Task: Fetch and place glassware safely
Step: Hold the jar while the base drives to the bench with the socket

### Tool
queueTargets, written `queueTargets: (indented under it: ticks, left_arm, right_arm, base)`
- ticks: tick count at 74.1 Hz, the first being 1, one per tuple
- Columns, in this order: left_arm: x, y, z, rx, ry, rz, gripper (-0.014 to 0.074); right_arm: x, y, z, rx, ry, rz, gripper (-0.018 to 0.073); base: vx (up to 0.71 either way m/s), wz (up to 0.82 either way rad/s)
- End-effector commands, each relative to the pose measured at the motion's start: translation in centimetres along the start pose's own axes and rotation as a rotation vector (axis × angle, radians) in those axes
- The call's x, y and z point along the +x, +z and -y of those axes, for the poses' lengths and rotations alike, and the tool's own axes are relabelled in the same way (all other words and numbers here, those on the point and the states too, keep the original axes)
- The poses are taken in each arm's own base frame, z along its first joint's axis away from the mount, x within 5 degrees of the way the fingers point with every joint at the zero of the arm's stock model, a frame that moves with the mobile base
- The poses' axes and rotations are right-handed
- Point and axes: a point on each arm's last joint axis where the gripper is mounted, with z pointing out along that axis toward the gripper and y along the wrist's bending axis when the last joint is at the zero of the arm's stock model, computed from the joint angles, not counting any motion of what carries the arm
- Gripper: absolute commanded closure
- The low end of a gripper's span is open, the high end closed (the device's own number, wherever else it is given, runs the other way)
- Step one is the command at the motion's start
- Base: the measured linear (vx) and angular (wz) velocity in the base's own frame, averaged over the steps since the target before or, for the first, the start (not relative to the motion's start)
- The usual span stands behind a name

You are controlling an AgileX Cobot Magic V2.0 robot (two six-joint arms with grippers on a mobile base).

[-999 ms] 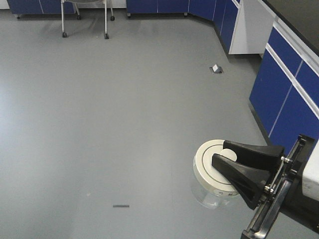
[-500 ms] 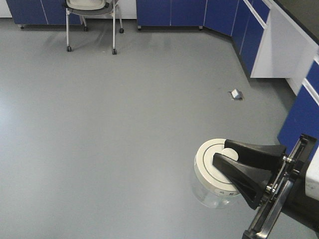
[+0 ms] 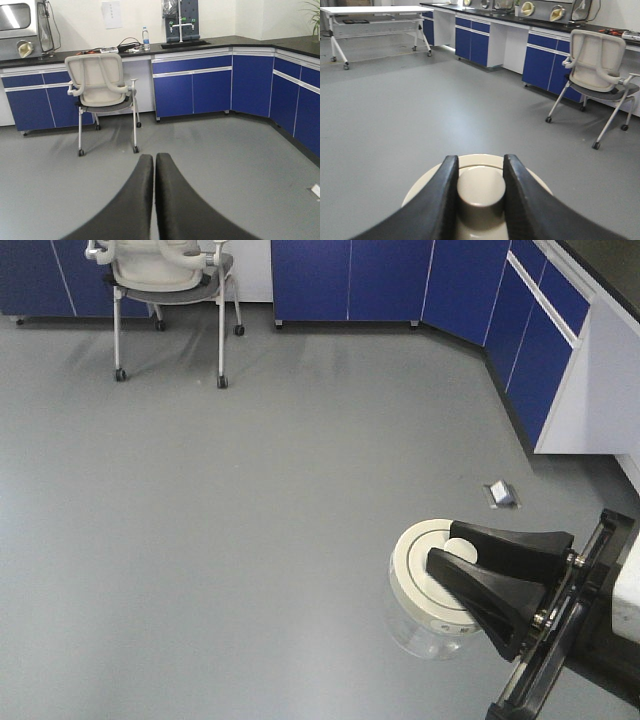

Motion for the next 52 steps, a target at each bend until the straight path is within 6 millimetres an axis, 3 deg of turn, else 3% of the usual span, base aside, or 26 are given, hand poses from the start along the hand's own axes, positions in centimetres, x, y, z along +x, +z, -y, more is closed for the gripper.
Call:
queueTargets:
  ticks: [1,52]
  left_arm:
    - [-1.48,-0.05,0.03,0.007,-0.008,0.087,0.0603]
    - [-1.48,-0.05,0.03,0.007,-0.008,0.087,0.0603]
  right_arm:
    - [-1.46,-0.11,-0.15,-0.024,0.011,0.072,0.0560]
    - [-1.46,-0.10,-0.17,-0.026,0.011,0.072,0.0560]
  base:
    - [0.67,-0.05]
    - [0.67,0.00]
